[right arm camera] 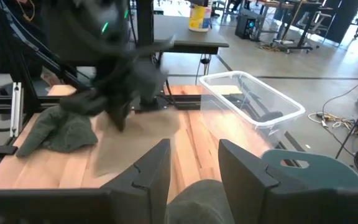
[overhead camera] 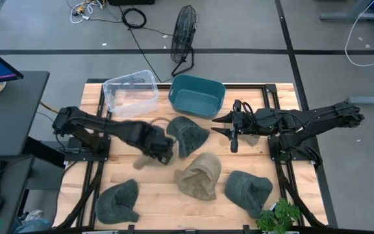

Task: Pick & Place hat
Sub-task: Put the bottom left brown cap into the transparent bin

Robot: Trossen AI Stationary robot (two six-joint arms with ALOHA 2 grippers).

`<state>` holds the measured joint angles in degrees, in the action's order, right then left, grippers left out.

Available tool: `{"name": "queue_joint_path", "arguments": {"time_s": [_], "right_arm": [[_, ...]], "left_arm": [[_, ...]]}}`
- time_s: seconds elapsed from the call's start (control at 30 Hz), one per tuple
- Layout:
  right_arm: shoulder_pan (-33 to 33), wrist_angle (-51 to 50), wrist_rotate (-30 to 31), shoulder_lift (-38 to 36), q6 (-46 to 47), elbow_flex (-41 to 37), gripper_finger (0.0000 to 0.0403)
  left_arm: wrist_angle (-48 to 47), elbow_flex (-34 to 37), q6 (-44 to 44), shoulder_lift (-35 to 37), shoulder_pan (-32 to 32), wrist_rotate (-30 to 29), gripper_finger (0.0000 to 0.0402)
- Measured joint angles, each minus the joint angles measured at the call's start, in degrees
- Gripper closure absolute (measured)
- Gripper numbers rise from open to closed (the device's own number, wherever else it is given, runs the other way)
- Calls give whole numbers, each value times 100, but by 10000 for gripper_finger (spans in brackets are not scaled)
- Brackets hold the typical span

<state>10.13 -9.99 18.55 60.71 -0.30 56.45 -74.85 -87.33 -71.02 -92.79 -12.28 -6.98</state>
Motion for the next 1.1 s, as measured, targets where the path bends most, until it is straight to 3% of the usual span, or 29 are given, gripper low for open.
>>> {"name": "queue_joint_path", "arguments": {"time_s": [0.13, 0.33, 0.53, 0.73, 0.93, 1.1], "right_arm": [[1, 3, 0, 0, 0, 0, 262], [0, 8, 0, 0, 4, 0, 262], [2, 11, -2, 0, 133, 0, 262], [1, 0, 0, 0, 146, 0, 262], [2, 10, 0, 0, 288, 0, 262], [2, 9, 0, 0, 297, 0, 262]], "left_arm": [[-1459, -944, 19, 2, 259, -677, 397], [-1339, -1469, 529, 282, 868, -1990, 398], [-1518, -1454, 1165, 332, 1645, -3082, 398], [-1498, -1447, 1771, 289, 2588, -3648, 398], [-1454, -1393, 1893, 178, 3370, -3792, 398], [-763, -670, 1944, 166, 3703, -3939, 399]]}}
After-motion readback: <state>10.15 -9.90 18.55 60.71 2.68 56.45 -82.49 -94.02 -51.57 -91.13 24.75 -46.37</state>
